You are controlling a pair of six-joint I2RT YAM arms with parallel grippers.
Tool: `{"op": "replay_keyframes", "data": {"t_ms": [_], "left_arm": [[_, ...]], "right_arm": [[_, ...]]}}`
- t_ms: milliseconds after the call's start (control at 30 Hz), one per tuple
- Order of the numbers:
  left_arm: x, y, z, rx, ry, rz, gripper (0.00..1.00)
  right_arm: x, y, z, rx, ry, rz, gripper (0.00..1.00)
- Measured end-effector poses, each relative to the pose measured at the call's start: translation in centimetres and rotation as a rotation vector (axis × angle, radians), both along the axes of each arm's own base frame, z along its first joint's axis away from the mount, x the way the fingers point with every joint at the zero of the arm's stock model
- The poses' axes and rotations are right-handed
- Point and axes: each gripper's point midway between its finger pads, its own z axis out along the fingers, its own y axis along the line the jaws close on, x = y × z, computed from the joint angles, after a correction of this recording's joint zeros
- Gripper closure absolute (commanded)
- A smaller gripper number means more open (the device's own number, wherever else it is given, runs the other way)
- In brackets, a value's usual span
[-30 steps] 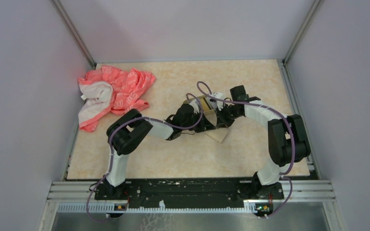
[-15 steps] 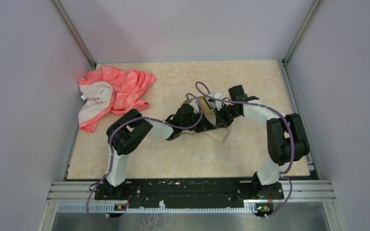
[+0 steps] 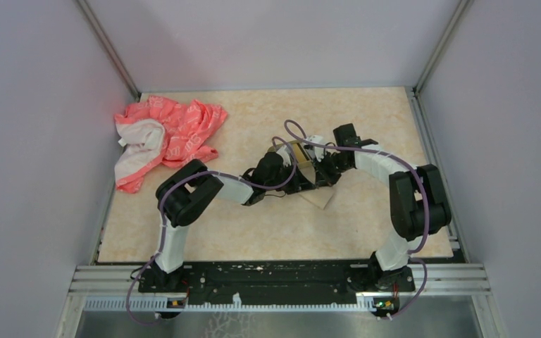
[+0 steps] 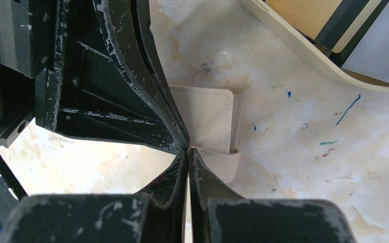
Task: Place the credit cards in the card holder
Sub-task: Close the card holder at the center of the board.
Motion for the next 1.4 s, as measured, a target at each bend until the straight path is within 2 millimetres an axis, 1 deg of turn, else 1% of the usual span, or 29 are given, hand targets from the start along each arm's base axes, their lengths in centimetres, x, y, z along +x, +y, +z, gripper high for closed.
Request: {"op": "replay_keyframes", "data": {"t_ms": [467,967,1167,1400], "left_arm": [[-0.07,0.06,0.01,-0.006,-0.006,0.0,1.0],[-0.35,0.67,0.02,-0.038,-0.031,0.006,1.0],[-0.37,0.7,0.08,-0.038,-0.03,0.006,1.0],[-0.47,0.69,0.07,-0.037,-0.028,0.001,1.0]], "right_arm": [[-0.1,-0.12,-0.2,-0.003,-0.006,0.01,1.0],[-0.14,-0.02,-0.46,0.023,-0.04,0.033,1.0],[-0.15,-0.34,-0.48,0.03,-0.066,0.039,1.0],[-0.28,-1.01,-0.36,0.068,-0.046,0.027,1.0]]}}
